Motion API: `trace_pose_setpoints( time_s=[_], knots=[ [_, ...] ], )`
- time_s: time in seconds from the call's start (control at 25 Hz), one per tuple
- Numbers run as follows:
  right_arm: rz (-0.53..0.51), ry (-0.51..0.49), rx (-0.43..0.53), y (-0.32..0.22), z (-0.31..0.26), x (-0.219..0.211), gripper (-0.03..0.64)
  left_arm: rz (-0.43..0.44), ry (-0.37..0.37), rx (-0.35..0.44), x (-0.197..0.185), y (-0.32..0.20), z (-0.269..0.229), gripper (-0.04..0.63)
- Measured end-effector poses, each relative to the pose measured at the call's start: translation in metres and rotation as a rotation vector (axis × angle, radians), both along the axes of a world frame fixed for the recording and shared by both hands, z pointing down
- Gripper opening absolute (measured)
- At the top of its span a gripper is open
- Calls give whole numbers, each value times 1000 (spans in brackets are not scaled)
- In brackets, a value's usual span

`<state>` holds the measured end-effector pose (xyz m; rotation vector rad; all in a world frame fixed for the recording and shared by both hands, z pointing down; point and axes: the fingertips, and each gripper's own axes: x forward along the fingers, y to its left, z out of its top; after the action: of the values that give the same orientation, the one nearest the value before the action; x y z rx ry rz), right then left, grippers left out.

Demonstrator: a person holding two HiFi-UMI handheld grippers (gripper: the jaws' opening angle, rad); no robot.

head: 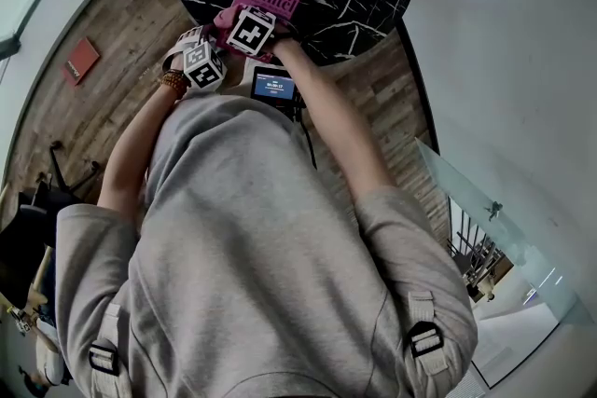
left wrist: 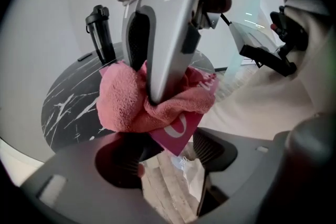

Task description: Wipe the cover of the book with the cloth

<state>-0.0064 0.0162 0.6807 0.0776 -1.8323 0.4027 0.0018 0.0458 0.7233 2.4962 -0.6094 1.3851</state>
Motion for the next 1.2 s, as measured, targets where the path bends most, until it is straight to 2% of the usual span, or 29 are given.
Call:
trace_pose_setpoints(
  time_s=[0.44,0.76,1.04,1.2],
  knots=[
    [-32,-8,-65,26,-1,-6,94,10,0,-10,-1,2,1,296],
    [-17,-5,-51,26,-2,-7,94,27,14,-25,-1,1,-4,288],
    [102,-37,-20,21,3,-4,95,33,42,-19,-3,5,-10,279],
    [93,-29,-12,25,0,-7,97,39,42,-9,-5,6,-11,276]
  ],
)
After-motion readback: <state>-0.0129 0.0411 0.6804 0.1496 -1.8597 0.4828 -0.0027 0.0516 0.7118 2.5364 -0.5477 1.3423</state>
